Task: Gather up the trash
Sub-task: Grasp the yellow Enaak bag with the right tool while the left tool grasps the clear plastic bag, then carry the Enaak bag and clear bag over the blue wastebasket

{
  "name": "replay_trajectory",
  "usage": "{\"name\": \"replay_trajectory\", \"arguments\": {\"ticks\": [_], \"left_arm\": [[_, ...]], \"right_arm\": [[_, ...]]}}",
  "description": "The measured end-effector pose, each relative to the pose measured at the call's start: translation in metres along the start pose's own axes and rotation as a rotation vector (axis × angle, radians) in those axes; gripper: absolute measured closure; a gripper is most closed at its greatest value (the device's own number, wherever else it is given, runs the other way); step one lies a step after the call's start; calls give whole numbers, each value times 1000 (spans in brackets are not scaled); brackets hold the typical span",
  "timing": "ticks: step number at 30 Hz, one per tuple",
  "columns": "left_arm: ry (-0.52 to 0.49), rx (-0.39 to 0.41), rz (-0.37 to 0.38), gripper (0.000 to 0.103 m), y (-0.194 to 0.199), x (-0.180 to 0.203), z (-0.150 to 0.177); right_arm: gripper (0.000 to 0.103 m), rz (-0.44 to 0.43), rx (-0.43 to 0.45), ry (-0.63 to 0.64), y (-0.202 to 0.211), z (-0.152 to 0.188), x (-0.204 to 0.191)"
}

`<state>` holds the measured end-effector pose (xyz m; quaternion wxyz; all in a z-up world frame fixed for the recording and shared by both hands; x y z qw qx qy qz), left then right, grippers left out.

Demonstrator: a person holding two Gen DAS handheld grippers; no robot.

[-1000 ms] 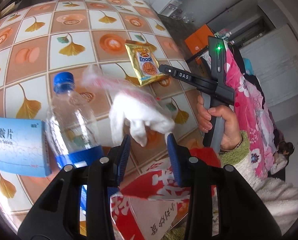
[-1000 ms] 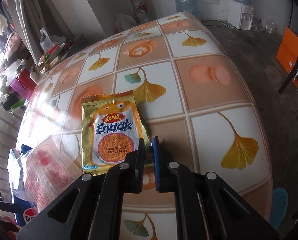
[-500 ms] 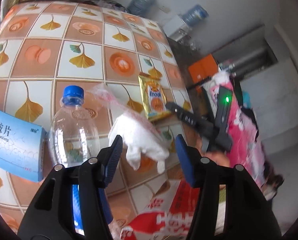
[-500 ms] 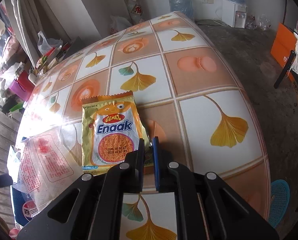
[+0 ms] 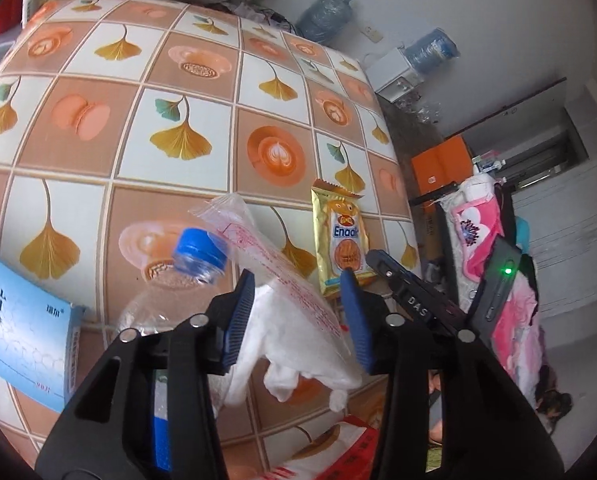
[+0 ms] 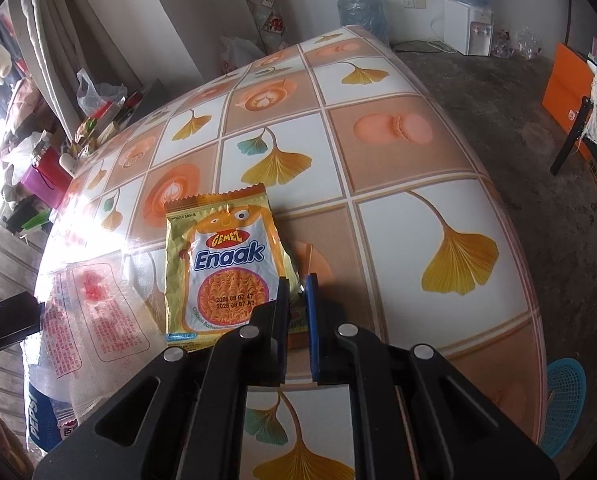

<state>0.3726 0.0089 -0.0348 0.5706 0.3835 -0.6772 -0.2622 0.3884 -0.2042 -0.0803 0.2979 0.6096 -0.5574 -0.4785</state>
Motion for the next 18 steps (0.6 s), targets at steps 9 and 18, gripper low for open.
{"name": "replay_trajectory", "arguments": {"ticks": [9, 18], "left_arm": [[-46, 30, 4, 98, -4, 6, -1], [-116, 127, 29, 103, 25, 22, 4]], "right_arm": [[95, -31, 13, -7, 4, -2, 1], [95, -41, 75, -7, 33, -8, -2]]}}
Point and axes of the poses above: each gripper's, at about its wrist camera, not at the fingertips, and y roughly against the way its jaws point, x to its right, z to its underside, the point moved 5 cm from there along -y, roughly the way its jaws point, and after that the axes turned 7 degrees about -x, right-handed, at the moved point
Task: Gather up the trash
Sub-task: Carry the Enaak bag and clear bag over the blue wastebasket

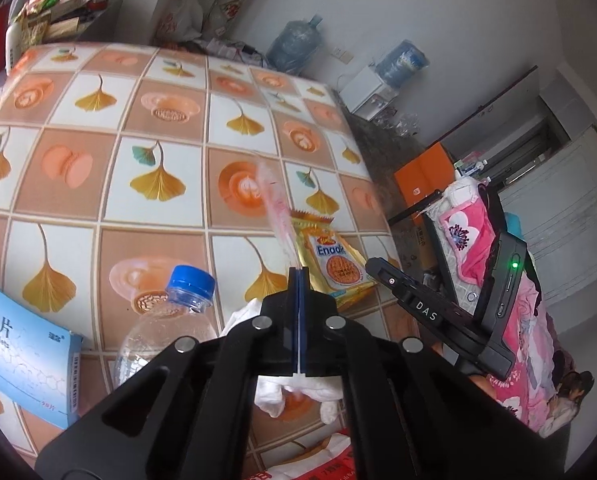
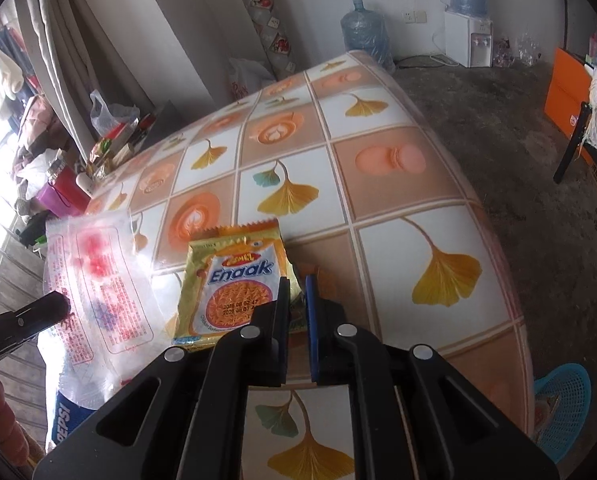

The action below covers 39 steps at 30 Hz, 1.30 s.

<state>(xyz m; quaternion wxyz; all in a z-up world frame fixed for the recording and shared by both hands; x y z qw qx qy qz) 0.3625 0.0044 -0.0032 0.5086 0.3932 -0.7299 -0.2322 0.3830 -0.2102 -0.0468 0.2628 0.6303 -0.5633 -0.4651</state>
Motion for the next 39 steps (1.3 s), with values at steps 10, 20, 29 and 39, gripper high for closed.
{"name": "replay_trajectory", "arguments": {"ticks": [10, 20, 29, 39], "left_arm": [[-105, 150, -7, 103, 74, 32, 15], [-245, 276, 85, 103, 157, 98, 74], [-408, 212, 196, 103, 147, 183, 163], [-577, -58, 227, 103, 18, 274, 236]], "right_arm": [[95, 8, 100, 17, 71, 7, -4], [95, 35, 240, 68, 176, 59, -8], [95, 115, 320, 17, 252, 149, 40], [95, 344, 273, -172, 270, 245, 167]]}}
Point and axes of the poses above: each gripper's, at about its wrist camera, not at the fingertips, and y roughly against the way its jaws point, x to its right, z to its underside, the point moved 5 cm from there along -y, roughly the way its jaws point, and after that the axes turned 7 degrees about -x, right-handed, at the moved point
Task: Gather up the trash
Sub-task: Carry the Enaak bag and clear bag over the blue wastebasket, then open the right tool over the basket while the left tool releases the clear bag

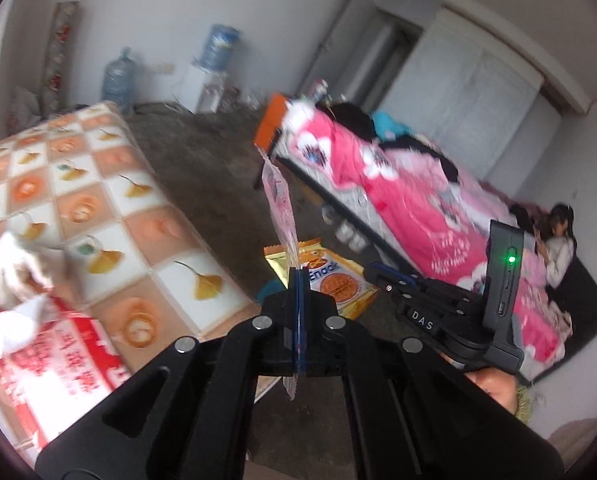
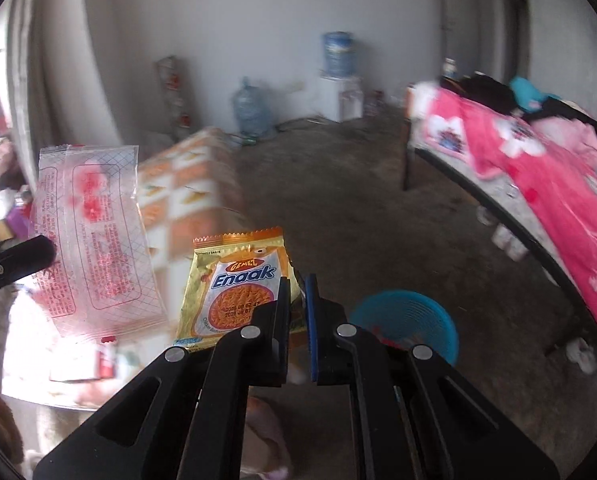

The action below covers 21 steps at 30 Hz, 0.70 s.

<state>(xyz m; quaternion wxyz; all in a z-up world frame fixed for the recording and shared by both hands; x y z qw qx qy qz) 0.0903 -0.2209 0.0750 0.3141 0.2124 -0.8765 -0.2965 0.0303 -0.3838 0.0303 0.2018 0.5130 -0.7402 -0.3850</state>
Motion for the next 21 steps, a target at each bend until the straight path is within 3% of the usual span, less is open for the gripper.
{"name": "replay_trajectory", "arguments": {"ticks": [7, 13, 16, 20, 21], "left_arm": [[-5, -286, 84, 103, -144, 19, -4], [13, -509, 92, 103, -264, 16, 0], [25, -586, 80, 103, -311, 17, 4], [19, -631, 64, 103, -366, 20, 7], [24, -654, 69, 97, -380, 21, 10]], "right_arm": [[95, 123, -130, -176, -59, 37, 105], [95, 175, -231, -315, -130, 60, 163], [95, 188, -259, -374, -161, 70, 188], [94, 216, -289, -431, -206, 77, 213], [94, 213, -308, -445, -217, 81, 217]]}}
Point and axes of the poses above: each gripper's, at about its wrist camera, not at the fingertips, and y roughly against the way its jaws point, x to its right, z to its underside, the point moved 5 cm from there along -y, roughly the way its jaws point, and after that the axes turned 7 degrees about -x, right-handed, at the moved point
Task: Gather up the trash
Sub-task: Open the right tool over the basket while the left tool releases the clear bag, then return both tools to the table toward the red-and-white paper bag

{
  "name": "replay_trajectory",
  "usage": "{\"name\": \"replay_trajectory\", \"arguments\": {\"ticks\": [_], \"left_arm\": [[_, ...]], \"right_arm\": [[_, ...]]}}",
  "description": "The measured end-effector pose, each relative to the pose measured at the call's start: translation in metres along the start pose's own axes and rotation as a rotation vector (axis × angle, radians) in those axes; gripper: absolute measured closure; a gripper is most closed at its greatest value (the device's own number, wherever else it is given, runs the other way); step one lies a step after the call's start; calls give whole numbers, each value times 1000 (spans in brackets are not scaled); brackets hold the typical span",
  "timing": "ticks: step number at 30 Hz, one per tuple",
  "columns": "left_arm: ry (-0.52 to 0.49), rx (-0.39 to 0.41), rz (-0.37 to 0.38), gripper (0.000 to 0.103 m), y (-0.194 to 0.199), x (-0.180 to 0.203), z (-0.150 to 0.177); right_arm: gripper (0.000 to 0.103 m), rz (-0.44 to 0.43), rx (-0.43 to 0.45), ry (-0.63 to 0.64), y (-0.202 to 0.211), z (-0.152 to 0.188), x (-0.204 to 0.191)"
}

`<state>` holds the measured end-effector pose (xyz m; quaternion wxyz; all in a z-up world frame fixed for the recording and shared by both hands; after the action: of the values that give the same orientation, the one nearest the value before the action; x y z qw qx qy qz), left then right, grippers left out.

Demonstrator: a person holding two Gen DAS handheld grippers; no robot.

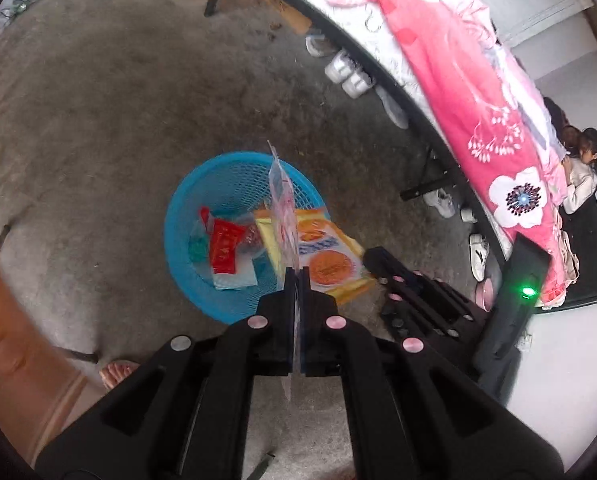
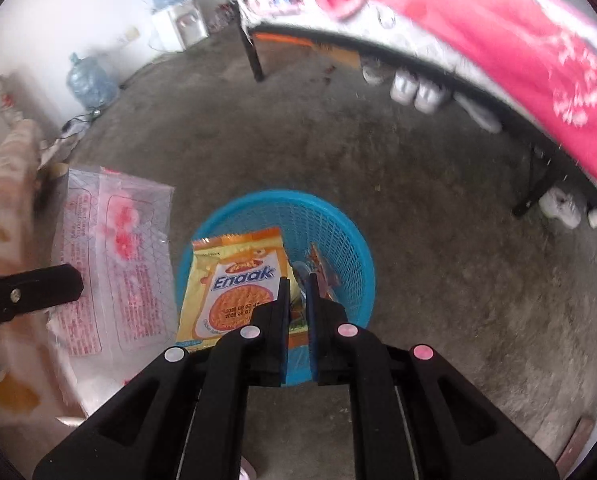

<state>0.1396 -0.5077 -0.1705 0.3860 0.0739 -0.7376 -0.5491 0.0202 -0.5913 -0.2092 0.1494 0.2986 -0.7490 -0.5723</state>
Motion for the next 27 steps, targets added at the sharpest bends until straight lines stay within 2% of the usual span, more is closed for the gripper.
{"name": "replay_trajectory", "arguments": {"ticks": [1, 2, 3, 4, 8, 10, 13, 17, 19, 24, 27], "left_arm": [[13, -13, -4, 83, -9, -2, -5], [28, -15, -15, 74, -16, -4, -9], [46, -10, -32, 65, -22, -7, -12], [51, -7, -35, 63, -25, -7, -15], [62, 9, -25, 55, -23, -12, -15], [52, 26, -29, 53, -16, -12, -14], [48, 66, -31, 50, 2, -9, -10], [41, 131, -15, 48, 43, -5, 9], [26, 170, -4, 43, 67, -2, 23], [-13, 287, -31, 38, 136, -1, 71], [-26, 381, -55, 36, 183, -6, 108]], "right_arm": [[90, 3, -27, -16, -18, -3, 6], [87, 14, -50, -31, -31, -4, 10], [77, 23, -67, -42, -40, -6, 13], [67, 36, -87, -59, -50, -6, 17], [61, 29, -90, -94, -54, 3, 23], [56, 30, -73, -85, -44, 9, 24], [54, 23, -53, -74, -27, 16, 22], [51, -20, -16, -70, 11, 19, 14], [46, -52, 15, -50, 36, 22, 6], [36, -134, 91, 52, 100, 30, -30], [35, -190, 122, 128, 136, 35, -60]]}}
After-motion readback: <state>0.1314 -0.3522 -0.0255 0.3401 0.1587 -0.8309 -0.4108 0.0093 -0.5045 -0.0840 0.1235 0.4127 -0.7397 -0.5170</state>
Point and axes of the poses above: each gripper's, at about its wrist camera, not at the fingertips, and y roughly against the way its jaws point, x to its right, z to its underside, the point moved 5 cm from there along -y, roughly the way its jaws point, and after that the axes turned 7 degrees about -x, right-handed, at the moved point
